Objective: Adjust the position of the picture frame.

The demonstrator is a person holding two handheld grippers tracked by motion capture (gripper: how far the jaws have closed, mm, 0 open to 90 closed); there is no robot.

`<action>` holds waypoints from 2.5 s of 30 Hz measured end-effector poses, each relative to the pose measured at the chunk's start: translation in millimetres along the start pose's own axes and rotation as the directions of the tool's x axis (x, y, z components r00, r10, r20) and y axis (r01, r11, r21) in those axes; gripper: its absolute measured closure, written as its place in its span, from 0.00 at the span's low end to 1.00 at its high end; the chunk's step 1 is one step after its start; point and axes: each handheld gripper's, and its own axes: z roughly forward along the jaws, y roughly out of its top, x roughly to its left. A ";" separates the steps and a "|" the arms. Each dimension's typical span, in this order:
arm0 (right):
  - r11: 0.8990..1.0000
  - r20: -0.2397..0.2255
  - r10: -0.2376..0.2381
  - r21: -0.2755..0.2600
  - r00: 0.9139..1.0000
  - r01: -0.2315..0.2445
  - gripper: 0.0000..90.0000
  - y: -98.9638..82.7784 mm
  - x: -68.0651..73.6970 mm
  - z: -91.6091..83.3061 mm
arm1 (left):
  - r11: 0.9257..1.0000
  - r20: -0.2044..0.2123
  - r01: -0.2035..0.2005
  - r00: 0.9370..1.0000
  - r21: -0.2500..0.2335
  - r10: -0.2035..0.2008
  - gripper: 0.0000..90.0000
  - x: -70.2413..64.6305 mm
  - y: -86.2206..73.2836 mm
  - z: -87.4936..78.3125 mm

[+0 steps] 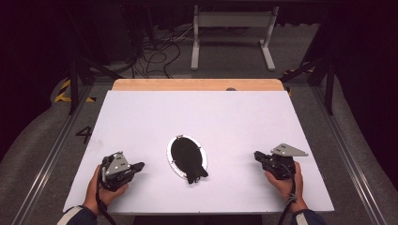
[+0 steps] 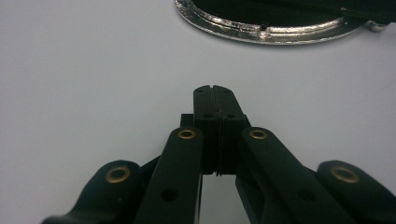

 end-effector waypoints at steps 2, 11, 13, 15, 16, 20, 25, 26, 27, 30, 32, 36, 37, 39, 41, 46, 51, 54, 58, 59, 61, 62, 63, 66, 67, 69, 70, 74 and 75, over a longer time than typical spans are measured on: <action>0.999 -0.027 -0.035 0.014 0.999 0.035 1.00 4.9 11.8 7.7 | 1.000 0.017 -0.015 1.000 0.013 0.015 1.00 -1.7 6.8 9.6; 0.993 -0.164 -0.109 0.034 0.980 0.116 1.00 20.7 64.9 36.4 | 0.996 0.064 -0.076 0.995 0.054 0.073 0.97 -12.9 29.9 40.6; 0.992 -0.183 -0.112 0.032 0.977 0.120 1.00 23.4 71.0 40.8 | 0.994 0.070 -0.085 0.994 0.065 0.081 0.97 -12.6 31.6 43.6; 0.990 -0.195 -0.125 0.035 0.973 0.134 1.00 24.7 78.0 45.5 | 0.995 0.081 -0.073 0.994 0.063 0.068 0.96 -11.9 32.3 46.3; 0.990 -0.202 -0.129 0.036 0.971 0.139 1.00 25.0 81.2 47.8 | 0.996 0.090 -0.067 0.994 0.065 0.061 0.96 -11.2 32.7 48.0; 0.984 -0.216 -0.153 0.051 0.964 0.168 1.00 25.3 91.4 53.9 | 0.996 0.126 -0.061 0.991 0.064 0.052 0.94 -9.0 33.6 53.4; 0.978 -0.235 -0.175 0.070 0.956 0.196 1.00 21.6 100.3 58.1 | 0.995 0.132 -0.070 0.989 0.065 0.061 0.95 -8.3 38.2 58.6; 0.978 -0.237 -0.174 0.075 0.956 0.196 1.00 21.1 100.9 58.7 | 0.995 0.135 -0.074 0.989 0.063 0.065 0.95 -8.7 39.5 60.3; 0.976 -0.241 -0.179 0.076 0.954 0.202 1.00 20.3 101.6 59.2 | 0.995 0.138 -0.072 0.988 0.062 0.063 0.96 -9.0 40.3 61.3; 0.970 -0.242 -0.206 0.076 0.948 0.231 1.00 18.9 103.9 58.5 | 0.995 0.147 -0.073 0.987 0.063 0.063 0.99 -8.2 43.2 64.4; 0.963 -0.242 -0.232 0.078 0.942 0.257 1.00 17.7 106.8 58.0 | 0.995 0.147 -0.077 0.987 0.064 0.067 0.99 -8.4 44.5 65.7; 0.955 -0.243 -0.259 0.081 0.935 0.285 1.00 16.4 110.8 57.1 | 0.995 0.148 -0.082 0.986 0.063 0.072 0.99 -9.1 47.0 68.3; 0.955 -0.243 -0.259 0.081 0.935 0.285 1.00 16.4 110.8 57.1 | 0.995 0.148 -0.082 0.986 0.063 0.072 0.99 -9.1 47.0 68.3; 0.955 -0.250 -0.257 0.082 0.933 0.285 1.00 16.0 110.9 56.4 | 0.995 0.153 -0.081 0.986 0.061 0.071 0.99 -9.8 48.5 70.3; 0.956 -0.256 -0.252 0.083 0.933 0.280 1.00 15.7 110.6 55.8 | 0.994 0.157 -0.091 0.984 0.063 0.080 0.99 -10.9 50.2 71.7; 0.957 -0.264 -0.244 0.087 0.933 0.275 1.00 14.0 108.9 52.9 | 0.992 0.153 -0.103 0.984 0.066 0.092 0.99 -13.9 53.7 74.5; 0.958 -0.265 -0.239 0.092 0.934 0.272 1.00 13.3 108.0 51.3 | 0.993 0.149 -0.099 0.985 0.060 0.089 1.00 -16.8 57.4 79.8; 0.959 -0.254 -0.237 0.092 0.938 0.267 1.00 12.6 106.8 50.1 | 0.991 0.140 -0.123 0.984 0.060 0.114 1.00 -19.8 62.8 85.2; 0.961 -0.244 -0.233 0.093 0.941 0.262 1.00 12.7 103.3 48.7 | 0.991 0.129 -0.126 0.984 0.051 0.119 1.00 -22.3 68.4 92.8; 0.962 -0.246 -0.228 0.095 0.942 0.258 1.00 12.4 101.4 48.0 | 0.992 0.131 -0.121 0.985 0.048 0.114 1.00 -21.8 69.2 94.3; 0.963 -0.240 -0.223 0.096 0.945 0.252 1.00 11.7 98.8 46.9 | 0.992 0.141 -0.115 0.984 0.042 0.108 1.00 -20.8 70.8 97.2; 0.963 -0.238 -0.222 0.096 0.946 0.250 1.00 11.5 98.3 46.6 | 0.992 0.141 -0.115 0.984 0.042 0.108 1.00 -20.8 70.8 97.2; 0.963 -0.232 -0.223 0.095 0.947 0.250 1.00 10.9 97.9 45.9 | 0.992 0.137 -0.119 0.984 0.039 0.112 1.00 -21.4 72.8 99.8; 0.962 -0.230 -0.229 0.094 0.946 0.256 1.00 10.5 97.5 45.2 | 0.992 0.125 -0.119 0.986 0.036 0.113 1.00 -23.3 74.4 102.0; 0.961 -0.230 -0.231 0.095 0.945 0.258 1.00 10.4 97.0 44.8 | 0.991 0.120 -0.126 0.985 0.036 0.120 1.00 -23.9 75.0 102.5; 0.961 -0.227 -0.231 0.099 0.946 0.259 1.00 10.1 96.5 44.4 | 0.991 0.106 -0.128 0.987 0.036 0.124 1.00 -26.6 74.6 102.2; 0.960 -0.224 -0.235 0.099 0.946 0.262 1.00 9.8 96.5 44.2 | 0.990 0.104 -0.134 0.986 0.039 0.129 1.00 -27.5 74.7 101.7; 0.958 -0.223 -0.238 0.103 0.945 0.266 1.00 9.5 94.3 42.6 | 0.985 0.161 -0.159 0.976 0.060 0.148 1.00 -31.9 74.3 96.0; 0.960 -0.224 -0.232 0.105 0.946 0.260 1.00 9.3 93.6 42.2 | 0.985 0.177 -0.163 0.973 0.063 0.150 0.99 -33.7 73.9 94.6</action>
